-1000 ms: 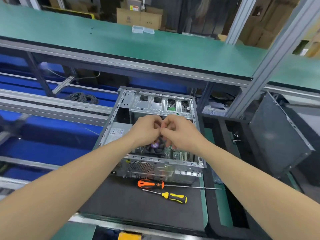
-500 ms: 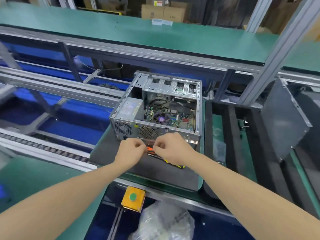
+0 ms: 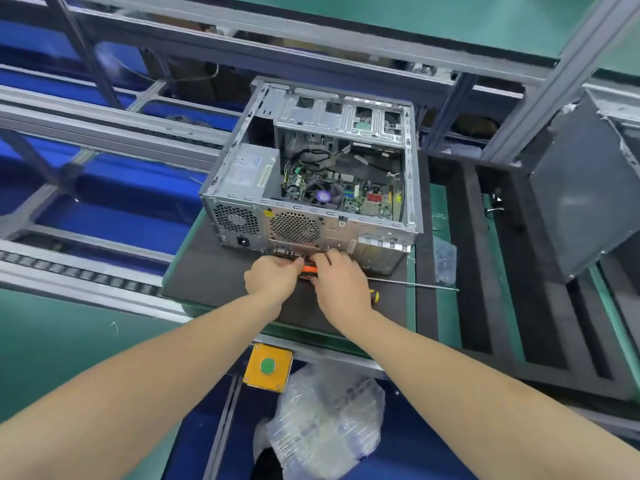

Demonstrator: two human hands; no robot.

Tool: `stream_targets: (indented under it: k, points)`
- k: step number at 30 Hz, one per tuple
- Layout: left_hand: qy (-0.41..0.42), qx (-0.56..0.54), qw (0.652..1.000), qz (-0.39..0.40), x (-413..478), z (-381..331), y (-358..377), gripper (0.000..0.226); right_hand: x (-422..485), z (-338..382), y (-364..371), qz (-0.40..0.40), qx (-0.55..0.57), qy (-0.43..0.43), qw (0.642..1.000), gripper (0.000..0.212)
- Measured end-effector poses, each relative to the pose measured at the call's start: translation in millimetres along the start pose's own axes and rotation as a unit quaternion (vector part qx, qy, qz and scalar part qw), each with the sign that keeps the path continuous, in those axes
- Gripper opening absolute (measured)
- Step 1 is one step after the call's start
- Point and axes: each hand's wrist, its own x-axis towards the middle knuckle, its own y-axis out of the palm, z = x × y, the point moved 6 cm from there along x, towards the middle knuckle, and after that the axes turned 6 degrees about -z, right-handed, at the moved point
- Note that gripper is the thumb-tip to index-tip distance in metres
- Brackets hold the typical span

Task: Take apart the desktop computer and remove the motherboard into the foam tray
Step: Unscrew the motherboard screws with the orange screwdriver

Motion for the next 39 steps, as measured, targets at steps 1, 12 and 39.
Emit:
stream_targets:
  k: [1,12,39]
  points:
    - [-0.003,-0.014,1.0,0.009,0.0,-0.2,-0.3,0.027,-0.6,1.2,0.7,-0.007,-0.018,-0.001,1.0,0.03]
    - [-0.042,-0.372,0.919,0.121,-21.0,-13.3,-16.4,0.04,-31.1,20.7,-43.8,-0.103,0.024,-0.091,0.99,0.051]
    - [0.541,-0.118,0.831,0.057,-1.7,-292.9,-116.3,0.033,166.1,59.0,-316.6,-0.268,0.36,-0.135,0.883,0.041]
